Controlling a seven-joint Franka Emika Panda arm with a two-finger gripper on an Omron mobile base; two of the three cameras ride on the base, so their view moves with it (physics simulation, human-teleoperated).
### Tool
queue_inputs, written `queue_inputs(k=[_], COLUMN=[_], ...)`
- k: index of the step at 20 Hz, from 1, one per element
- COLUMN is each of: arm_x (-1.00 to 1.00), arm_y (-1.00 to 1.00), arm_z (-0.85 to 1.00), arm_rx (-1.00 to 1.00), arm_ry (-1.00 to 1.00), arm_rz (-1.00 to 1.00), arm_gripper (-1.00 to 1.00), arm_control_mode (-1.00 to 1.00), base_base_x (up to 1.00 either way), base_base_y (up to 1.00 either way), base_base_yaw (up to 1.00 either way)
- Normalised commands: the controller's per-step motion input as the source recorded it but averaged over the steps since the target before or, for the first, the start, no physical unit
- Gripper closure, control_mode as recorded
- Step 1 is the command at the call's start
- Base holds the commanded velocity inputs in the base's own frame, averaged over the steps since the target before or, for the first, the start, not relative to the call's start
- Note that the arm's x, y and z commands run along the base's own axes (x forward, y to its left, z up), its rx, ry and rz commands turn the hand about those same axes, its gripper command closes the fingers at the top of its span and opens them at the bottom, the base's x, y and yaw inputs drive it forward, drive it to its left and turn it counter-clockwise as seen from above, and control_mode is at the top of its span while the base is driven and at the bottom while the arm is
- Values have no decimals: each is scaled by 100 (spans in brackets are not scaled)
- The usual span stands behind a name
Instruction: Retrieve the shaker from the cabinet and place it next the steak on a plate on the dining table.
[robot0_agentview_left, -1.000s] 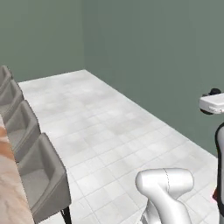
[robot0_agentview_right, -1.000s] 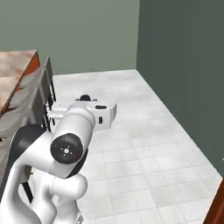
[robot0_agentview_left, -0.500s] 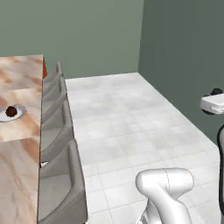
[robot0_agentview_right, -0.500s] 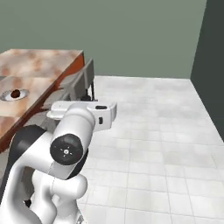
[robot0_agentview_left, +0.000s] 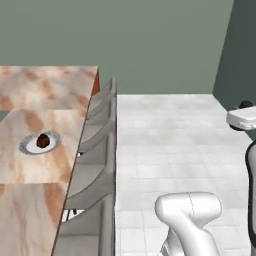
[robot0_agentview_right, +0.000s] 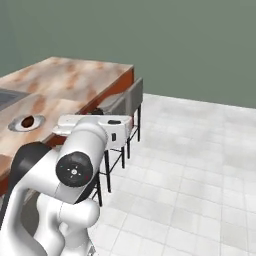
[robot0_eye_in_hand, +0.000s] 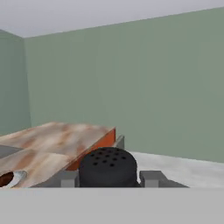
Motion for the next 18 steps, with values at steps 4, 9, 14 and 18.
queue_inputs(k=[4, 9, 14, 18], arm_x=[0, 0, 0, 0], arm_y=[0, 0, 0, 0], arm_z=[0, 0, 0, 0], arm_rx=[0, 0, 0, 0], arm_ry=[0, 0, 0, 0], arm_rz=[0, 0, 0, 0], arm_gripper=[100, 100, 100, 100], arm_control_mode=[100, 100, 100, 100], base_base_x=[100, 90, 80, 76], base_base_y=[-50, -40, -30, -27], base_base_yaw=[42, 44, 46, 48])
